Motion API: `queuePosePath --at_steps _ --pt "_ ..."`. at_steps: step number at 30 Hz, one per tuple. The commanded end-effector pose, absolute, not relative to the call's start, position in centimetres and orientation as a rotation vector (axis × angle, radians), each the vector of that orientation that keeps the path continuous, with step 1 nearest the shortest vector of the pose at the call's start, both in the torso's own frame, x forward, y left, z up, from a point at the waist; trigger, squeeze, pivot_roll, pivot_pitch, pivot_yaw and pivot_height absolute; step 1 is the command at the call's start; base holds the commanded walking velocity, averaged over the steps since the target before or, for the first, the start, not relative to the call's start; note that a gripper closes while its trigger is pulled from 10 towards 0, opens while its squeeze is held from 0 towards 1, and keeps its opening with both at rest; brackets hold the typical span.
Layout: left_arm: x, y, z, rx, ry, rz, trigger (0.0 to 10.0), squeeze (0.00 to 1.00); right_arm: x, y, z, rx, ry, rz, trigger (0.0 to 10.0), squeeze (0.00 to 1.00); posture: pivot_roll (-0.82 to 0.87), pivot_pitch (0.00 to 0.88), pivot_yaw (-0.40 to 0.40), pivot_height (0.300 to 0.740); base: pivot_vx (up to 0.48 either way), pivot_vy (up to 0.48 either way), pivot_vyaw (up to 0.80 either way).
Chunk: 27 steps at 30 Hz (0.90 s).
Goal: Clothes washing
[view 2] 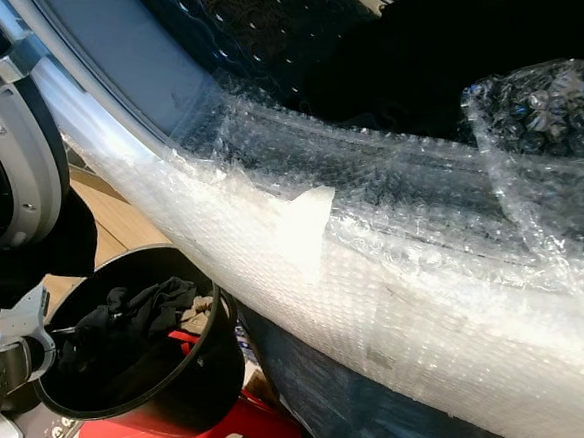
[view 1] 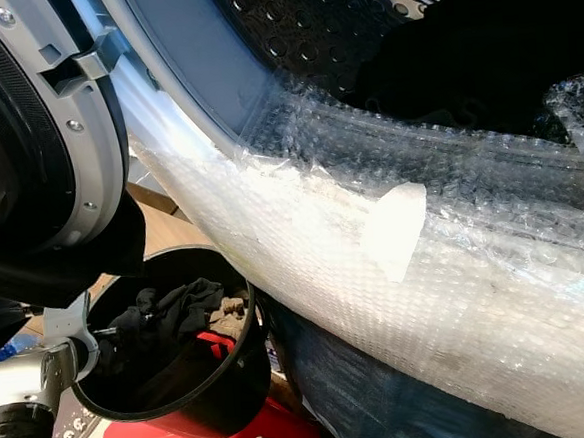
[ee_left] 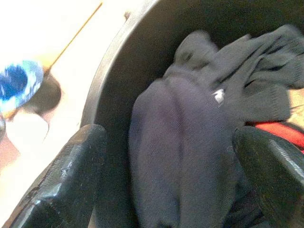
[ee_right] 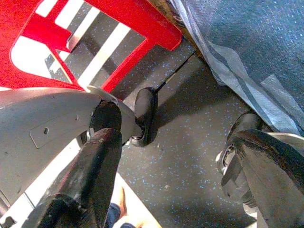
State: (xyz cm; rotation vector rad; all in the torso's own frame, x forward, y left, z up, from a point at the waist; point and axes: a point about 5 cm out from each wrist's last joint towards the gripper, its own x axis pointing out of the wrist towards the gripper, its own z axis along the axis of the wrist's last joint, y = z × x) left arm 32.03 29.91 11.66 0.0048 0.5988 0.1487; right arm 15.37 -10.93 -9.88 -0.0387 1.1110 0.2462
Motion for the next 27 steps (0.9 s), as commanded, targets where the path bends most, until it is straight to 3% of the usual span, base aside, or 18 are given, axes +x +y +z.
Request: queuePosePath --at_steps 1,9,21,27 --pt "31.8 30.8 12.2 0.073 0.598 0.164 10.0 0.0 9.6 -6.8 -11.2 0.074 1.317 0.29 10.0 0.0 0.0 0.215 0.206 0.74 0.0 0.0 0.0" --pt "31.1 29.5 10.2 0.065 0.682 0.072 10.0 0.0 9.8 -7.0 -11.2 0.068 1.314 0.292 10.0 0.0 -0.01 0.216 0.206 0.74 0.0 0.0 0.0" --pt "30.5 29.6 9.4 0.074 0.739 0.043 10.0 0.0 9.7 -6.5 -11.2 0.072 1.318 0.297 10.0 0.0 -0.01 0.218 0.208 0.74 0.0 0.0 0.0" --pt "30.2 30.5 9.1 0.094 0.752 0.11 10.0 0.0 9.8 -5.8 -11.0 0.079 1.314 0.302 10.0 0.0 0.0 0.217 0.208 0.74 0.0 0.0 0.0"
